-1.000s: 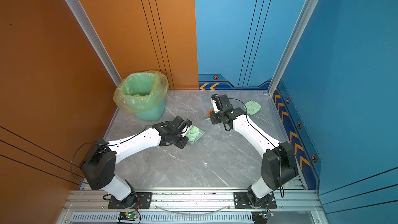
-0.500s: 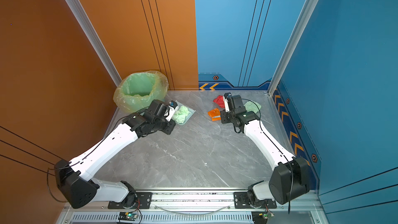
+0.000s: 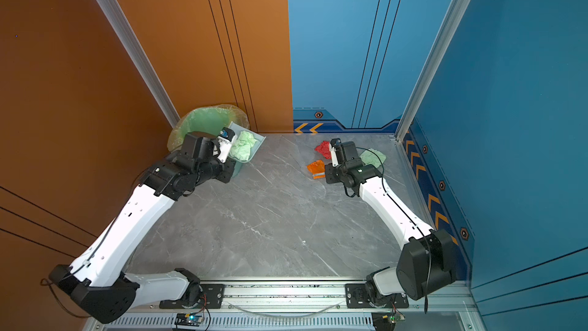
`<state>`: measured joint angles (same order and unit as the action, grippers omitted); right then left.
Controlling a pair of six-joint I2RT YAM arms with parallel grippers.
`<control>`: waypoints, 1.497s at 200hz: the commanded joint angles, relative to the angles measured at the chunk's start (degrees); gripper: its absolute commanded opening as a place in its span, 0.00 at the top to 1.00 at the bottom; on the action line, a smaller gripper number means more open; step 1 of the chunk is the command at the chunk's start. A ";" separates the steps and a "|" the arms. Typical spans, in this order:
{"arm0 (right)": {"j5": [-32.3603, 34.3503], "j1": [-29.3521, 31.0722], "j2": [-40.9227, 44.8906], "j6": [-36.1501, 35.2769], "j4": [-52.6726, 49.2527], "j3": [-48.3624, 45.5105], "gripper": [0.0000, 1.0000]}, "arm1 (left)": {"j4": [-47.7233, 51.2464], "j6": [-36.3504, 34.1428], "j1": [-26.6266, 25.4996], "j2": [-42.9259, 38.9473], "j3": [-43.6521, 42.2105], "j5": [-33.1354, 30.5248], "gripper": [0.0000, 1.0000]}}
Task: Sweep away the paper scraps from the table
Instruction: 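Lift the dustpan toward the bin with the left gripper while the right brush draws back, then raise the dustpan over the bin and tilt it with the left gripper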
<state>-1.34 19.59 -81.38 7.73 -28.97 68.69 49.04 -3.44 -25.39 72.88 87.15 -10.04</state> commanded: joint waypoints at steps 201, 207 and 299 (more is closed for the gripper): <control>0.47 1.06 1.20 1.40 -0.21 -2.87 1.00 | -1.32 -20.78 21.92 14.28 15.02 -24.06 0.91; 0.42 1.11 1.31 1.41 -0.12 -3.09 1.00 | -1.70 -21.43 21.99 14.98 15.19 -24.84 0.91; -0.19 1.06 2.44 2.02 1.53 -4.67 1.00 | -2.45 -30.28 21.79 23.69 20.70 -28.86 0.91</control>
<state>-1.32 20.32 -80.47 8.86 -28.75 64.64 47.55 -31.09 -3.64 95.02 105.14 -36.32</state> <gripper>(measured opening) 0.194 0.227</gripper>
